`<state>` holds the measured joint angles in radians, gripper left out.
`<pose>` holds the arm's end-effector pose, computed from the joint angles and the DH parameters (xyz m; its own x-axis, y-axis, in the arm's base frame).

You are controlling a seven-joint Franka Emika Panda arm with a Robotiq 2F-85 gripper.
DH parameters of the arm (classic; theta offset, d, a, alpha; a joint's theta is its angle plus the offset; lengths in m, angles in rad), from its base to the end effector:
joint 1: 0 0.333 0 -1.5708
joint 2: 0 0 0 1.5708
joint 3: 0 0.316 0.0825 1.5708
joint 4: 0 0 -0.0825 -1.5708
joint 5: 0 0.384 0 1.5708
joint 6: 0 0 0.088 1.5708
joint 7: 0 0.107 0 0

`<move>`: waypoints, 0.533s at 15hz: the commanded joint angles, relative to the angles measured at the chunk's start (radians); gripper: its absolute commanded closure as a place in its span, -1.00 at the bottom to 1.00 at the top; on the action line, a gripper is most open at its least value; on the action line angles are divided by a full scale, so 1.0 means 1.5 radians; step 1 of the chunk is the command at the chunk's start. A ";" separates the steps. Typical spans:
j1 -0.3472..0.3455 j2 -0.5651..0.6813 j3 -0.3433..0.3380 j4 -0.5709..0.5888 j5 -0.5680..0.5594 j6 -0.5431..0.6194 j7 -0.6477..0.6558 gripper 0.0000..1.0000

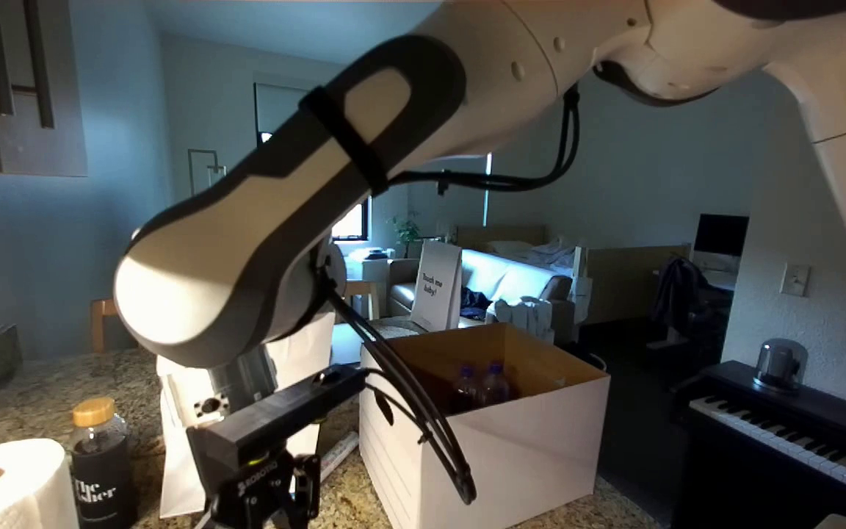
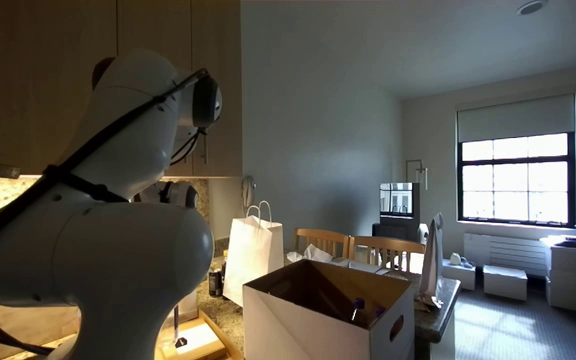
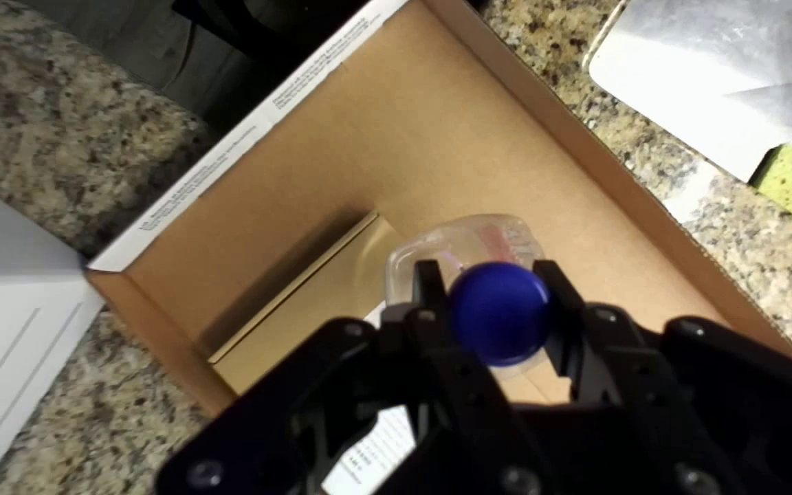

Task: Place four empty bottles inside the white storage box

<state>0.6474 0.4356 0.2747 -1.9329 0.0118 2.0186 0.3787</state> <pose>0.3549 0.4622 0.2458 0.8083 0.4736 -0.3498 0.5078 -0.8614 0.0071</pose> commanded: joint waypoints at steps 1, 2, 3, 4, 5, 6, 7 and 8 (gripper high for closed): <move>-0.004 -0.108 -0.015 -0.047 -0.052 -0.045 0.067 0.72; -0.012 -0.134 -0.016 -0.052 -0.058 -0.056 0.076 0.73; -0.021 -0.167 -0.017 -0.061 -0.059 -0.064 0.084 0.73; -0.030 -0.196 -0.017 -0.067 -0.060 -0.072 0.087 0.73; -0.041 -0.230 -0.017 -0.073 -0.060 -0.078 0.096 0.72; -0.055 -0.261 -0.016 -0.079 -0.059 -0.076 0.107 0.73; -0.072 -0.292 -0.014 -0.078 -0.057 -0.083 0.111 0.73; -0.090 -0.317 -0.011 -0.078 -0.055 -0.088 0.108 0.73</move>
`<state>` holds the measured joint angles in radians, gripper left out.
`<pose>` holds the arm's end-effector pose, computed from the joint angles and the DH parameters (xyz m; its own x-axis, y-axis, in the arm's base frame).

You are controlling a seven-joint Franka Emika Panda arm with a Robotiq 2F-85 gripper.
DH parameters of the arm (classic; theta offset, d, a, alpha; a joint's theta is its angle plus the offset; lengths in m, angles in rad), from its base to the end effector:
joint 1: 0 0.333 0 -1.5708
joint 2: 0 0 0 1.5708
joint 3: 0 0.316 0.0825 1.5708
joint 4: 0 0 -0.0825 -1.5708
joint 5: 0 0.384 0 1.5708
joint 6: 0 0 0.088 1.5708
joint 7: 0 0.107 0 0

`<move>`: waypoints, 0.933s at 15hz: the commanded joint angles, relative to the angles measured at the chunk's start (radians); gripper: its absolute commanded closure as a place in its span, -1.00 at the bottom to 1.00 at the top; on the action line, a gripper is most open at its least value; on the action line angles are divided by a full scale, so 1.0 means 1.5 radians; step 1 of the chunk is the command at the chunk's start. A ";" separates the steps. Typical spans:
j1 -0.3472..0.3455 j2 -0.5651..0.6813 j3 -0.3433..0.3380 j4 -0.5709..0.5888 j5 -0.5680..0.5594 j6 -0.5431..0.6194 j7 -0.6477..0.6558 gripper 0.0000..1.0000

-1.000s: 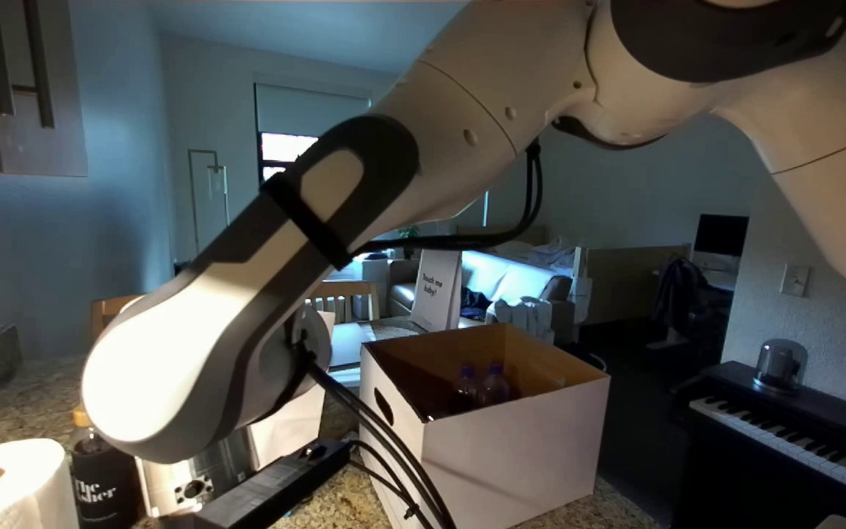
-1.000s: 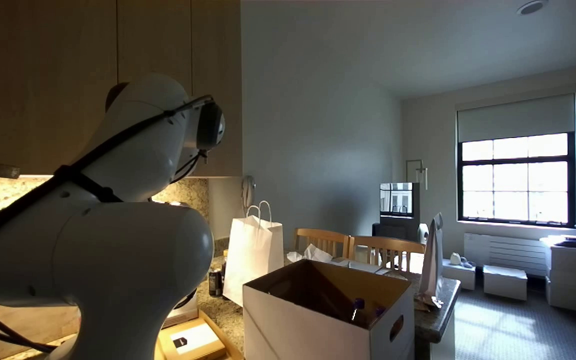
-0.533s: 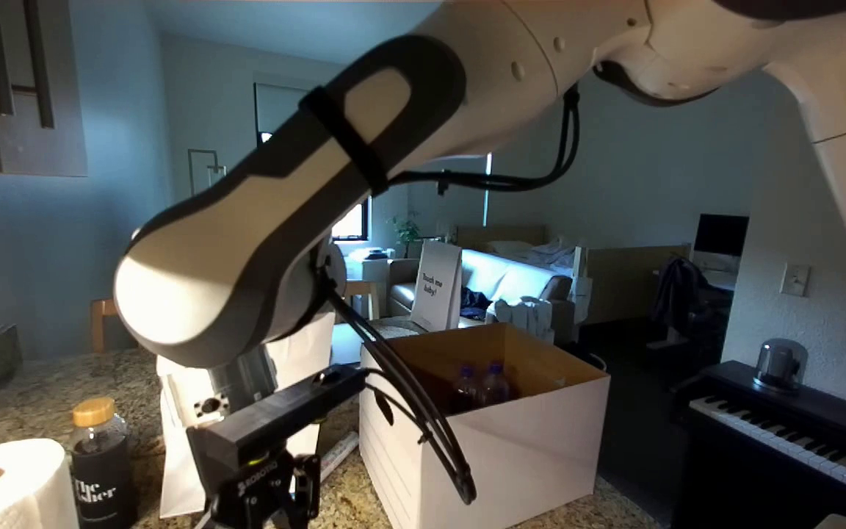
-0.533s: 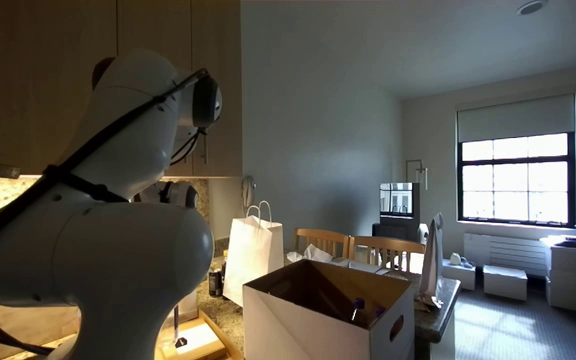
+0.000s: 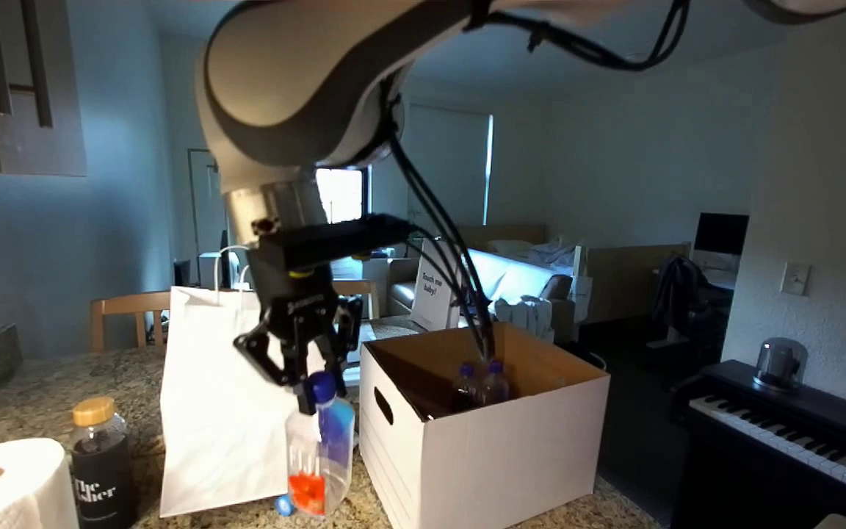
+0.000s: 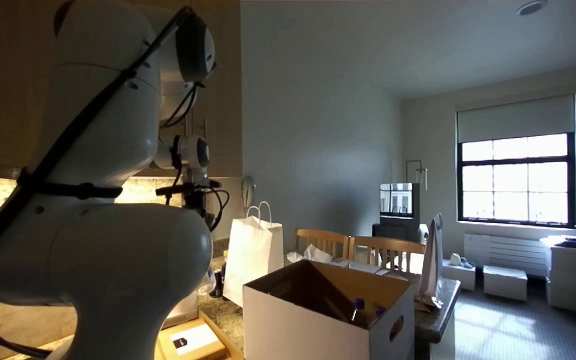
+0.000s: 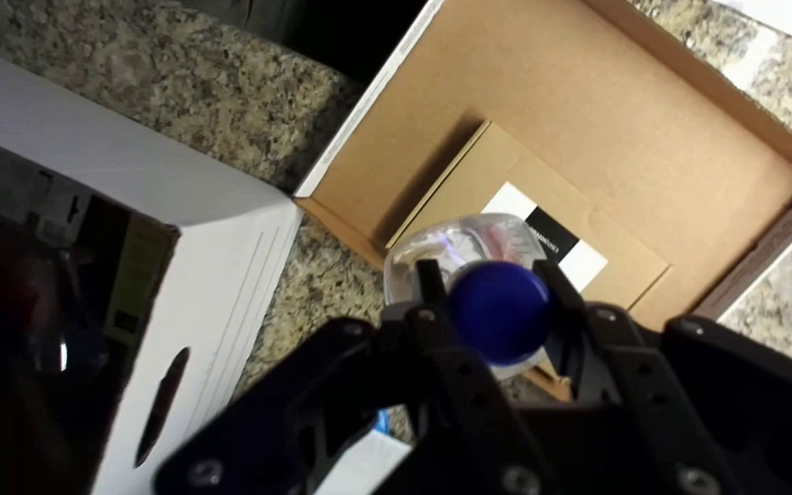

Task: Place four empty bottles inside the white storage box

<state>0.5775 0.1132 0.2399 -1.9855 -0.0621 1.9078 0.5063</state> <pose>0.3861 0.4014 0.3955 0.9355 0.3199 -0.1501 0.3377 -0.9343 0.1140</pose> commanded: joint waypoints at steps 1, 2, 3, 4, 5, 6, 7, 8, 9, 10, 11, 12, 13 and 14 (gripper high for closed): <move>-0.063 -0.128 0.015 -0.039 -0.006 -0.024 0.019 0.73; -0.083 -0.150 0.018 -0.037 -0.033 -0.043 0.020 0.72; -0.101 -0.174 0.019 -0.045 -0.043 -0.036 0.017 0.72; -0.122 -0.195 0.016 -0.050 -0.045 -0.033 0.011 0.72; -0.143 -0.226 0.009 -0.060 -0.027 -0.029 -0.003 0.72; -0.162 -0.242 0.003 -0.065 -0.014 -0.021 -0.007 0.72; -0.184 -0.259 -0.008 -0.073 0.008 -0.003 -0.003 0.72; -0.201 -0.270 -0.018 -0.081 0.032 0.010 -0.009 0.72; -0.220 -0.274 -0.028 -0.087 0.050 0.022 -0.007 0.72; -0.236 -0.278 -0.035 -0.096 0.063 0.036 -0.010 0.72; -0.252 -0.282 -0.041 -0.106 0.071 0.052 -0.005 0.72; -0.265 -0.287 -0.047 -0.119 0.080 0.072 -0.003 0.72; -0.277 -0.287 -0.050 -0.132 0.087 0.097 0.003 0.73; -0.286 -0.286 -0.053 -0.144 0.095 0.120 0.007 0.73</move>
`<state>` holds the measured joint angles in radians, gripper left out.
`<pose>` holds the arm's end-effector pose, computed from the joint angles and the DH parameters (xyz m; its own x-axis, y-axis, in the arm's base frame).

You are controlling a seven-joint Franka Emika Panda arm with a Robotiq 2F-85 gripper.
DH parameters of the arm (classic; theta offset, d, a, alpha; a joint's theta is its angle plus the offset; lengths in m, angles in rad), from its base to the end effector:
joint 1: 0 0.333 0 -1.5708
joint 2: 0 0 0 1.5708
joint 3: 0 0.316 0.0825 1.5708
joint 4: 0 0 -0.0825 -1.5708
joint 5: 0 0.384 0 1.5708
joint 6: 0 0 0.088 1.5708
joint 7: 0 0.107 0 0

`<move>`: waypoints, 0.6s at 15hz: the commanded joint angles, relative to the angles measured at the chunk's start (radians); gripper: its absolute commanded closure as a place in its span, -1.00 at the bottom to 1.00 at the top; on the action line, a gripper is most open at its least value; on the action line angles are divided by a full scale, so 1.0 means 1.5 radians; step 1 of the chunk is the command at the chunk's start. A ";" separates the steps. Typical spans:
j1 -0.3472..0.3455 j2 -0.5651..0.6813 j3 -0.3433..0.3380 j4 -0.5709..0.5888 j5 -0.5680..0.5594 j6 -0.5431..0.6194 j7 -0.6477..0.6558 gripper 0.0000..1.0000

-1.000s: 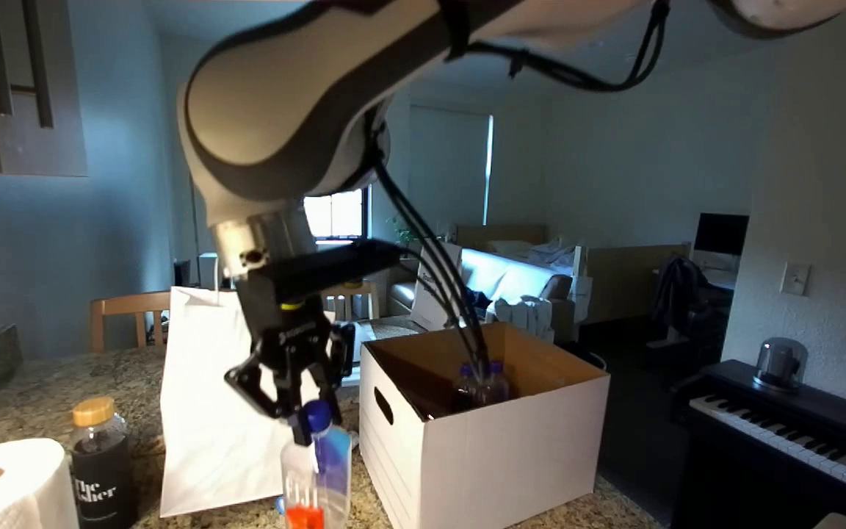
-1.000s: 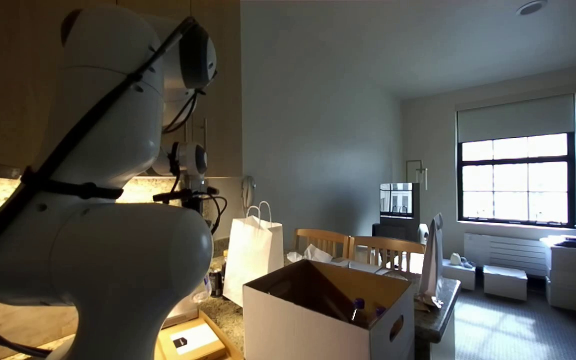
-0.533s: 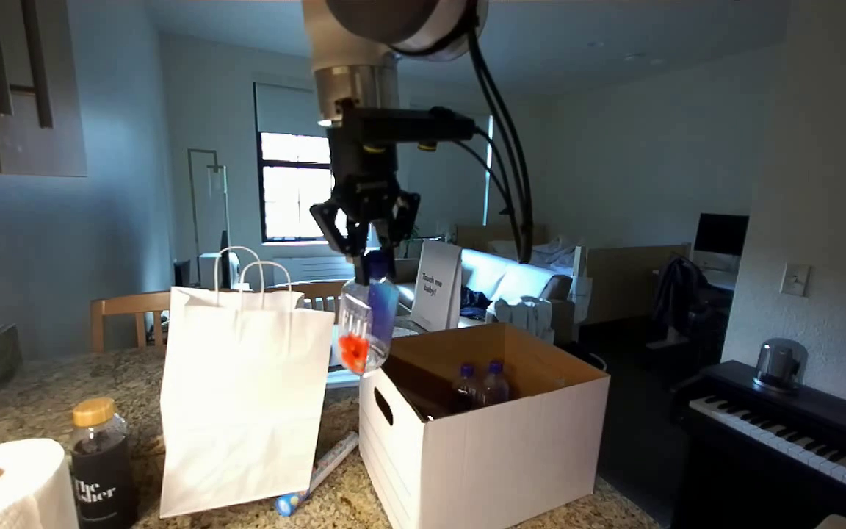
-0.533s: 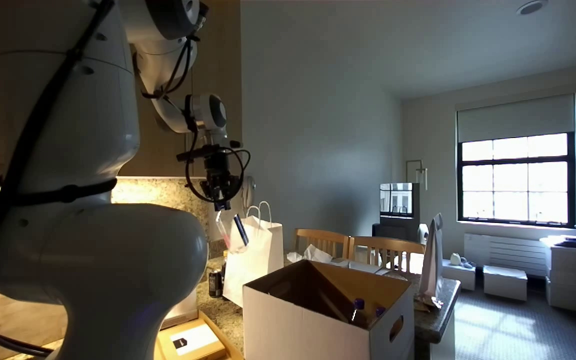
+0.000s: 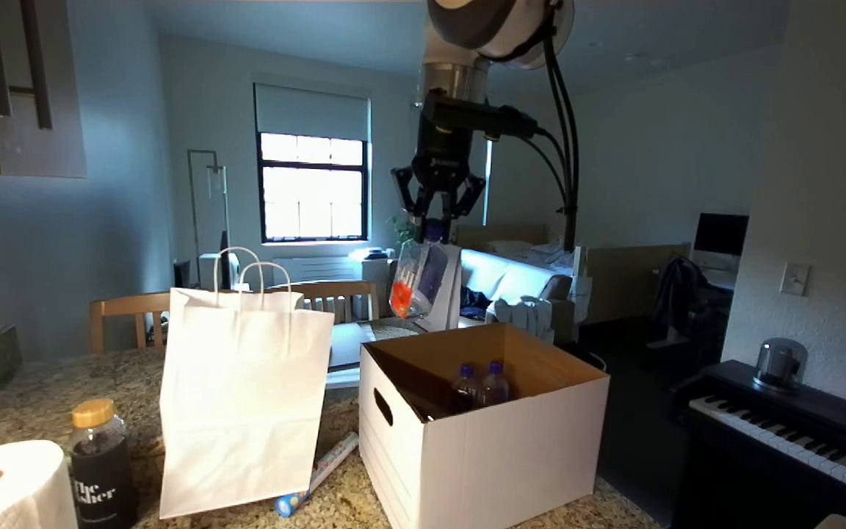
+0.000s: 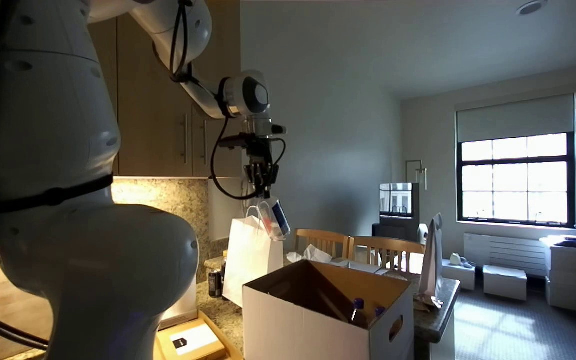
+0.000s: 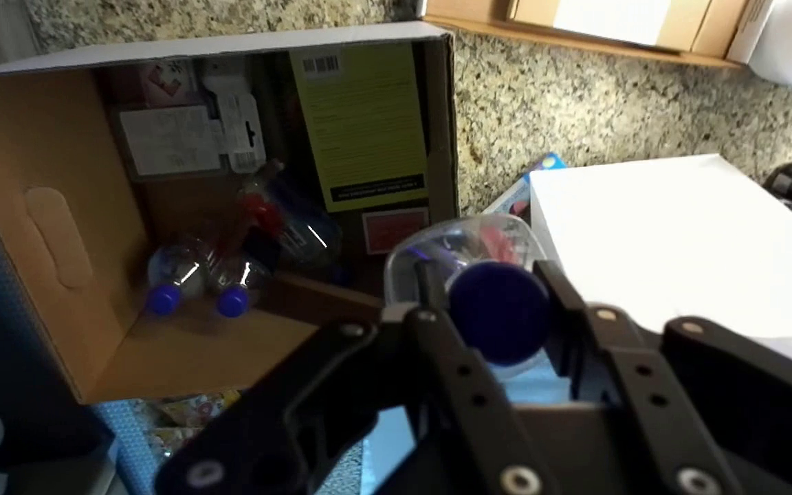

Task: Place four empty bottles inside the white storage box

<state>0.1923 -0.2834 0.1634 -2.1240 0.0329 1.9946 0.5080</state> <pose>0.4537 0.1776 0.5424 0.9760 -0.1684 0.1379 -0.1613 -0.9850 -0.0609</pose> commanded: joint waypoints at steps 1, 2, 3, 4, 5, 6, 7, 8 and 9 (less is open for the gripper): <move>-0.039 -0.016 -0.006 -0.062 0.040 0.082 0.005 0.73; -0.047 -0.010 -0.009 -0.071 0.045 0.098 0.004 0.73; -0.053 -0.003 -0.013 -0.082 0.055 0.113 0.000 0.72; -0.057 0.003 -0.017 -0.092 0.063 0.124 -0.005 0.73; -0.062 0.009 -0.021 -0.103 0.069 0.135 -0.008 0.73; -0.066 0.015 -0.024 -0.111 0.074 0.142 -0.009 0.72; -0.069 0.023 -0.029 -0.118 0.081 0.147 -0.012 0.72; -0.072 0.030 -0.032 -0.125 0.087 0.153 -0.015 0.72; -0.073 0.038 -0.037 -0.131 0.093 0.158 -0.019 0.72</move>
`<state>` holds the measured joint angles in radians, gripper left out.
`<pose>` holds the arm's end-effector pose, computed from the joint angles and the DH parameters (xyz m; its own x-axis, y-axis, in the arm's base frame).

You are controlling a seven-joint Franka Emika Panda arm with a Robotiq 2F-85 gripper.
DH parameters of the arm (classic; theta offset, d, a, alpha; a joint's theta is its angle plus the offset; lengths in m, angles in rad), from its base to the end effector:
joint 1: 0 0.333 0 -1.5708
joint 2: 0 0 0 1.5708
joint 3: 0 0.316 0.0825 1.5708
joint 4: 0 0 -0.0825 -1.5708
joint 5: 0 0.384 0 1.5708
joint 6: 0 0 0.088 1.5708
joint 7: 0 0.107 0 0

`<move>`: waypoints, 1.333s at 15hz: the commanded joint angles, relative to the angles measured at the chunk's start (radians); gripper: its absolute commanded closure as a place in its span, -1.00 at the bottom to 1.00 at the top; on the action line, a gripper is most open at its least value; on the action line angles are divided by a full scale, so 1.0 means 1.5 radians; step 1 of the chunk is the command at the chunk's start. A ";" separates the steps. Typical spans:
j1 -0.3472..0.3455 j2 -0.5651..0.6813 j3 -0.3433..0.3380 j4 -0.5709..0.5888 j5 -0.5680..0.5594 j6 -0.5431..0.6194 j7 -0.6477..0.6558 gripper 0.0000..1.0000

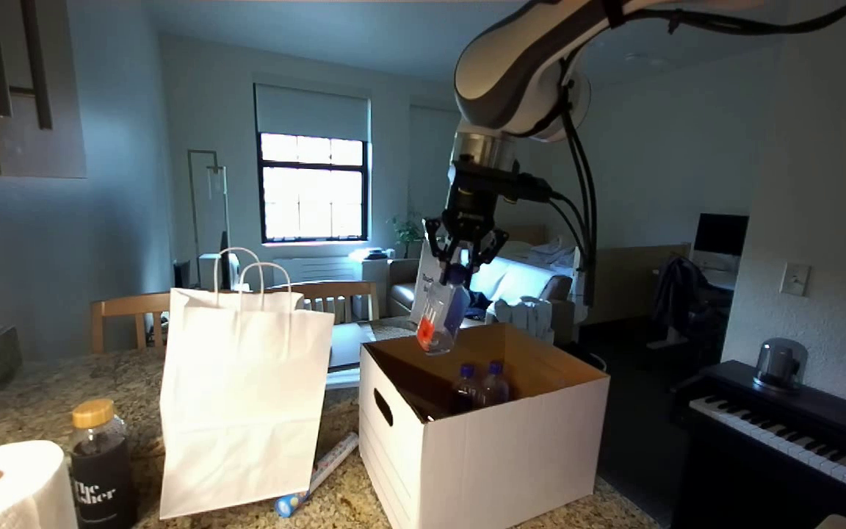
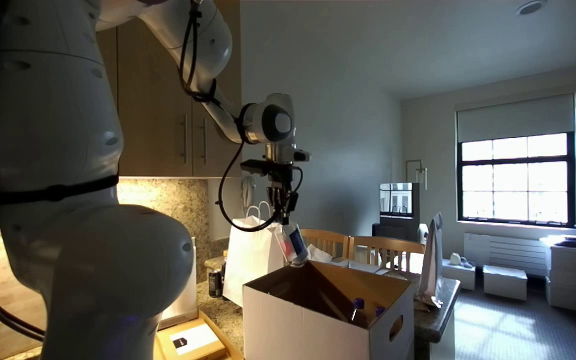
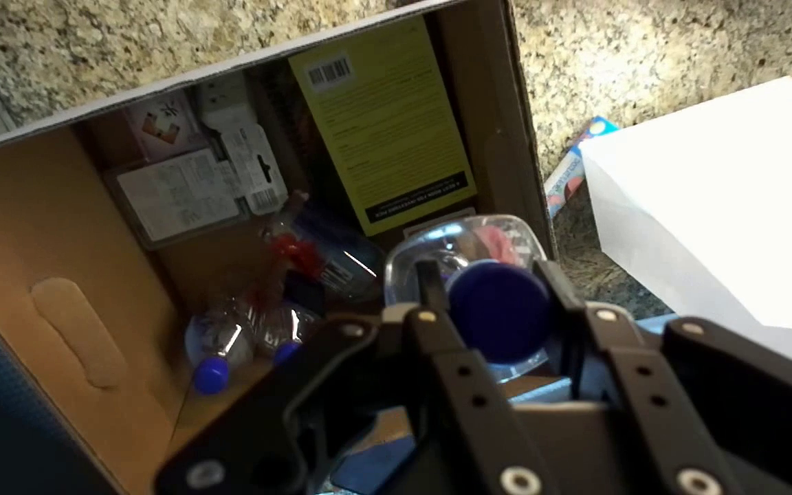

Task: Place four empty bottles inside the white storage box

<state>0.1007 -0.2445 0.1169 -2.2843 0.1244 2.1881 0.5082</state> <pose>0.4737 0.1115 0.4661 0.9315 -0.3535 0.0858 -0.3397 -0.9297 -0.1423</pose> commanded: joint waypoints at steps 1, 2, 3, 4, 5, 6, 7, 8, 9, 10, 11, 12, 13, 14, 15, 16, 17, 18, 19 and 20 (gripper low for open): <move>-0.014 0.022 -0.009 -0.026 0.036 0.031 -0.027 0.72; -0.014 0.031 -0.014 -0.028 0.041 0.037 -0.040 0.72; -0.013 0.043 -0.019 -0.025 0.048 0.035 -0.052 0.72; -0.013 0.053 -0.022 -0.022 0.053 0.031 -0.060 0.72; -0.014 0.062 -0.025 -0.019 0.055 0.026 -0.069 0.72; -0.014 0.069 -0.028 -0.018 0.055 0.025 -0.074 0.73; -0.014 0.075 -0.030 -0.017 0.056 0.023 -0.079 0.72; -0.014 0.080 -0.032 -0.016 0.055 0.021 -0.085 0.72; -0.014 0.083 -0.033 -0.016 0.055 0.020 -0.088 0.72; -0.014 0.085 -0.034 -0.016 0.055 0.020 -0.090 0.72; -0.014 0.086 -0.036 -0.017 0.056 0.019 -0.094 0.73; -0.014 0.088 -0.037 -0.017 0.056 0.019 -0.095 0.72; -0.014 0.088 -0.038 -0.018 0.057 0.019 -0.096 0.72; -0.014 0.089 -0.038 -0.019 0.058 0.020 -0.097 0.72; -0.014 0.089 -0.039 -0.019 0.059 0.019 -0.097 0.72; -0.014 0.089 -0.039 -0.020 0.060 0.018 -0.099 0.72; -0.014 0.088 -0.040 -0.019 0.061 0.017 -0.098 0.72; -0.014 0.086 -0.039 -0.018 0.058 0.014 -0.095 0.72; -0.014 0.083 -0.037 -0.018 0.052 0.015 -0.090 0.72; -0.013 0.082 -0.036 -0.019 0.049 0.017 -0.087 0.72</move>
<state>0.0923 -0.1089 0.0558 -2.3096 0.1752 2.2134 0.4148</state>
